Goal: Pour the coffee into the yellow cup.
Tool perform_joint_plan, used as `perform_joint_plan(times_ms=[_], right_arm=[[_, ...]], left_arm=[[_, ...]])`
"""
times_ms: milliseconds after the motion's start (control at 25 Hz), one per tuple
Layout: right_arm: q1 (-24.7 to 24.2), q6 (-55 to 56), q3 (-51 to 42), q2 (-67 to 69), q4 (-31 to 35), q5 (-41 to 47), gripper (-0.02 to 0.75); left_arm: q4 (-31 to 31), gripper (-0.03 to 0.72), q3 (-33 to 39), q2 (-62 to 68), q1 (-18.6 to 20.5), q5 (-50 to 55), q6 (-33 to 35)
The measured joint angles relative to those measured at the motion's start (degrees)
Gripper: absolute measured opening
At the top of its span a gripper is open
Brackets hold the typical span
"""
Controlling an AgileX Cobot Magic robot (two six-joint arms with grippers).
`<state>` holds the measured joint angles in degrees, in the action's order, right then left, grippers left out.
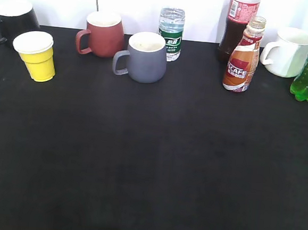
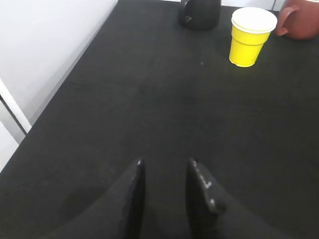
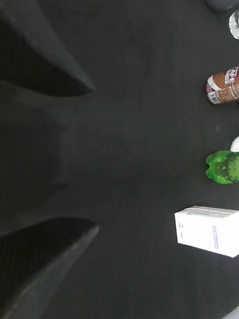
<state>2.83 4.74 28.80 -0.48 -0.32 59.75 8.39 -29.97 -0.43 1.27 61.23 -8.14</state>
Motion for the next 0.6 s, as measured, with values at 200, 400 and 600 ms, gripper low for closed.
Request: perform_joint_plan(times_ms=[200,400,600], right_arm=[[0.0,0.0,0.0,0.0,0.0,0.0,0.589],[0.0,0.0,0.0,0.0,0.0,0.0,0.589],[0.0,0.0,0.0,0.0,0.0,0.0,0.589]], left_arm=[[0.0,0.225,0.0,0.0,0.0,0.0,0.0],[-0.1,0.225,0.0,0.0,0.0,0.0,0.0],[-3.9,0.327,-1.7,6.9,0.0,-2.8,0.0]])
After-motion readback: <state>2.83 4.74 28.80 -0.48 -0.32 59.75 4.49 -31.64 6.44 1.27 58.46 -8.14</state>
